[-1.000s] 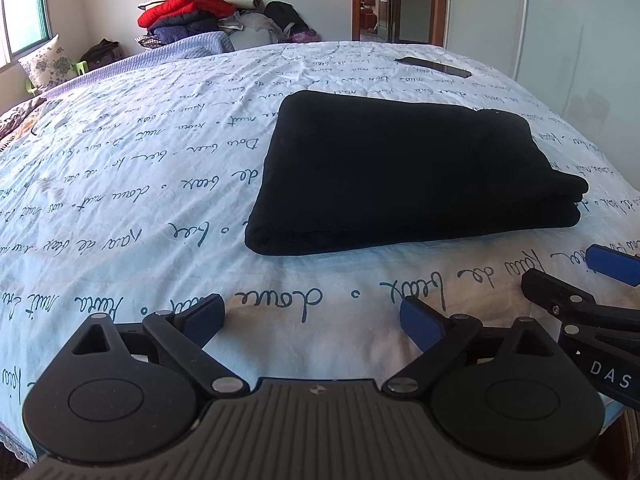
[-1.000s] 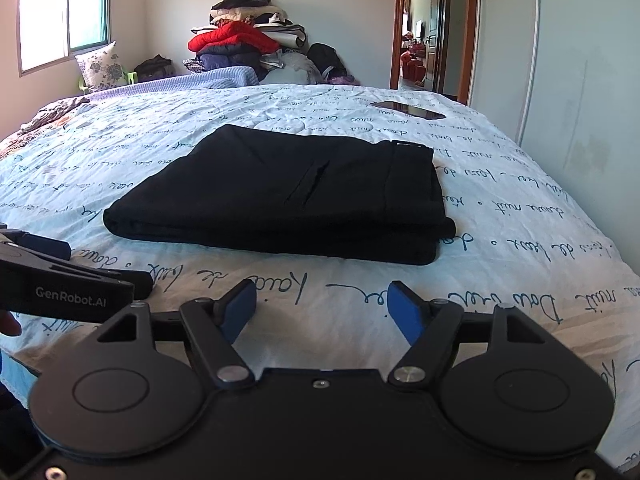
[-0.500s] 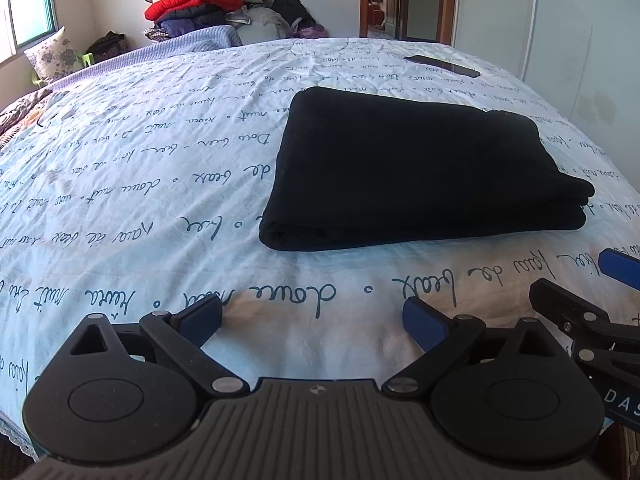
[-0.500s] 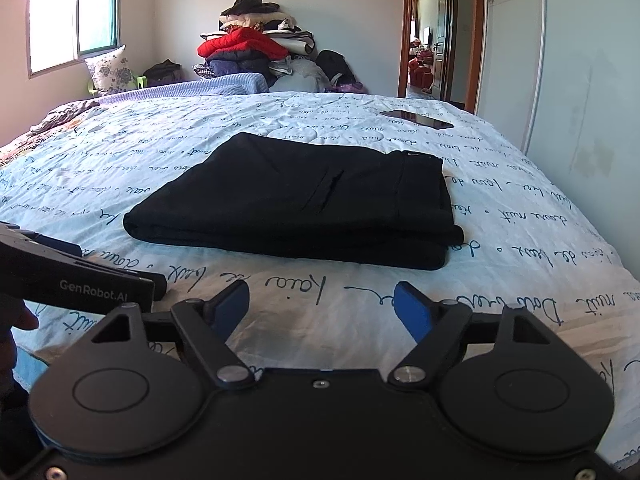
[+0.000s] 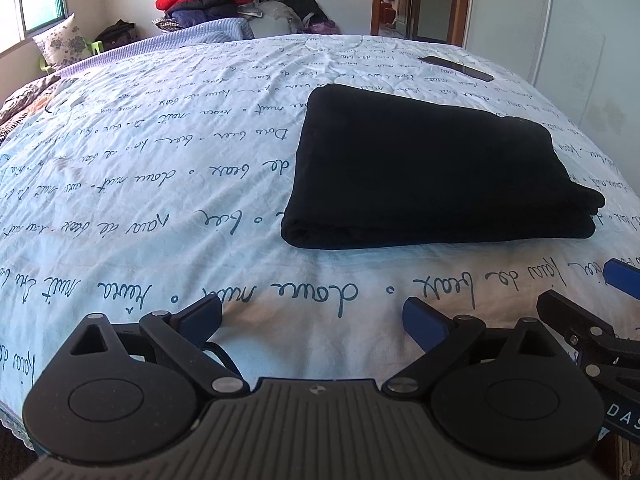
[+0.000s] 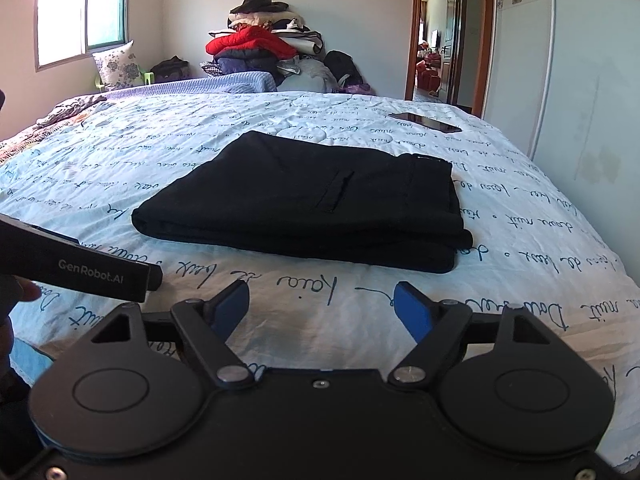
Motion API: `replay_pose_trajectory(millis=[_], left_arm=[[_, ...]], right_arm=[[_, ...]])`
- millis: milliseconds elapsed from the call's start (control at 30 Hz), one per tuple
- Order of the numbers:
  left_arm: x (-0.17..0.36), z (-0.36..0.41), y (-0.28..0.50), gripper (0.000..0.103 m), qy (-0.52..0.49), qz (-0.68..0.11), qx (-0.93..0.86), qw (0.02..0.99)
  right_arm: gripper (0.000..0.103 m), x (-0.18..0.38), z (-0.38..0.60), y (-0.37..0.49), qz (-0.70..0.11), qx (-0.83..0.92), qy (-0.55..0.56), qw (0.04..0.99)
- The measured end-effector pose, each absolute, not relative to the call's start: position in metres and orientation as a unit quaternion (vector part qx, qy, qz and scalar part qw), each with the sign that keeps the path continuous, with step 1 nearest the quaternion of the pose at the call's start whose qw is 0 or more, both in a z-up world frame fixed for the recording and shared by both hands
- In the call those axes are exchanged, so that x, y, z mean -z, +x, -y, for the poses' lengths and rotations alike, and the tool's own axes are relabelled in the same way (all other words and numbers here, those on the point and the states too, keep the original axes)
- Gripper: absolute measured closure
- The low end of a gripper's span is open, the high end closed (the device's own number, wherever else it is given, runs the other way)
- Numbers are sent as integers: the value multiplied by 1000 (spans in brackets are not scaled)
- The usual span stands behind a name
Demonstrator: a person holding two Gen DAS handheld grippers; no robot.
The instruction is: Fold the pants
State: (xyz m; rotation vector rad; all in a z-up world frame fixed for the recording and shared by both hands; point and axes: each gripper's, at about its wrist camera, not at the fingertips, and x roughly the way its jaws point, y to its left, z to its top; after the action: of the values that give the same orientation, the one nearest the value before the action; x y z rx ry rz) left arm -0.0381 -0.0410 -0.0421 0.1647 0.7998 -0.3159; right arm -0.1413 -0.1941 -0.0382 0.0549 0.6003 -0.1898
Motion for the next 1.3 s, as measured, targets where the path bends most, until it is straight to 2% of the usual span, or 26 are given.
replay_pose_trajectory(millis=[1100,1300], left_arm=[[38,38,-38,4,75,-393,161,902],[33,39,-40,4,82,-372,159,911]], right_arm=[[23,30,194,-143,-289,97,12,952],[23,24,194,-139,-288,98,3,953]])
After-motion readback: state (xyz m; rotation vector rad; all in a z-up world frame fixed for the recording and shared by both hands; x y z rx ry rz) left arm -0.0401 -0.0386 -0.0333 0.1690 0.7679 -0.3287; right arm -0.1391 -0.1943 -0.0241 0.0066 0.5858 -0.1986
